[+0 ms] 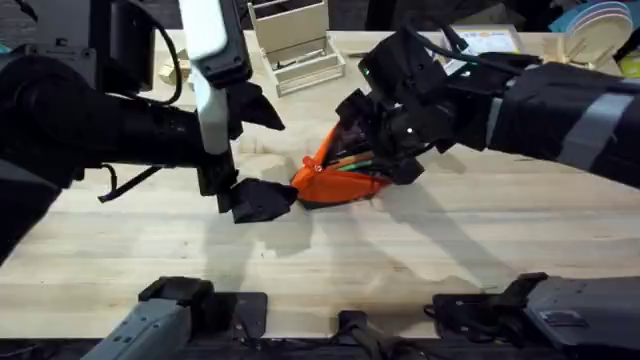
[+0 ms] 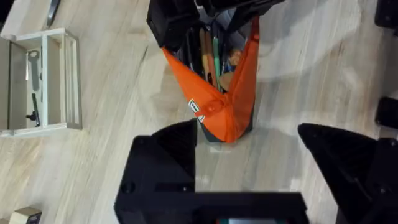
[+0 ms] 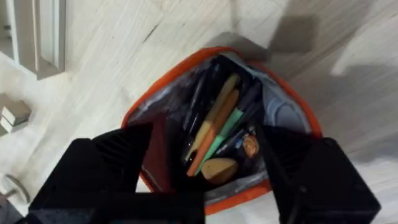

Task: Unzip the bag, pick up the pens from the table one at a time and place them inside, then zip the bag closed.

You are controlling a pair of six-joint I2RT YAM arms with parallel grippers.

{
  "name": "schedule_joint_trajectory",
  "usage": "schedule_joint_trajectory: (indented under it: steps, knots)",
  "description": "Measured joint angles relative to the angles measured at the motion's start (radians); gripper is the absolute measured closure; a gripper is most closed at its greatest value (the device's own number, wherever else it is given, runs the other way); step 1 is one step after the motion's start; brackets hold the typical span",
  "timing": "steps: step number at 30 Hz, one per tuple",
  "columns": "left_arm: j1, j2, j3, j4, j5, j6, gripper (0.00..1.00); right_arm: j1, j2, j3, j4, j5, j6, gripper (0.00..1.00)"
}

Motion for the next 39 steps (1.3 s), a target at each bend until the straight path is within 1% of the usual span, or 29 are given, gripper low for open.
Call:
schedule_joint_trajectory:
  steps: [4, 9, 18, 22, 25, 28, 30, 33, 35, 39]
  knots:
    - [0.000, 0.000, 0.000, 0.000, 0.000, 0.000, 0.008, 0.000, -0.012, 0.000, -0.001, 0.000, -0.047, 0.004]
    - [0.000, 0.000, 0.000, 0.000, 0.000, 0.000, 0.008, 0.000, -0.075, 0.000, -0.003, -0.001, -0.154, 0.004]
    - [0.000, 0.000, 0.000, -0.001, 0.000, 0.000, 0.008, 0.000, -0.226, 0.000, -0.006, -0.004, -0.460, 0.004]
    - [0.015, 0.000, 0.000, -0.001, 0.000, 0.000, 0.008, 0.000, -0.272, 0.000, -0.007, -0.004, -0.615, 0.004]
    - [0.049, 0.000, 0.000, -0.002, 0.004, 0.000, 0.008, 0.000, -0.289, 0.000, -0.007, -0.004, -0.704, 0.004]
    - [0.104, 0.000, 0.000, -0.012, 0.017, 0.005, 0.008, 0.000, -0.293, 0.000, -0.007, -0.004, -0.780, 0.004]
    - [0.143, 0.000, 0.000, -0.030, 0.031, 0.025, 0.007, 0.000, -0.292, 0.000, -0.008, -0.004, -0.826, 0.004]
    - [0.201, 0.005, 0.000, -0.068, 0.052, 0.074, 0.007, 0.000, -0.292, 0.005, -0.011, -0.004, -0.905, 0.004]
    - [0.240, 0.025, 0.000, -0.098, 0.067, 0.122, 0.007, 0.000, -0.293, 0.018, -0.013, -0.004, -0.964, 0.004]
    - [0.293, 0.095, 0.000, -0.141, 0.091, 0.215, 0.008, 0.000, -0.292, 0.057, -0.012, -0.004, -1.062, 0.004]
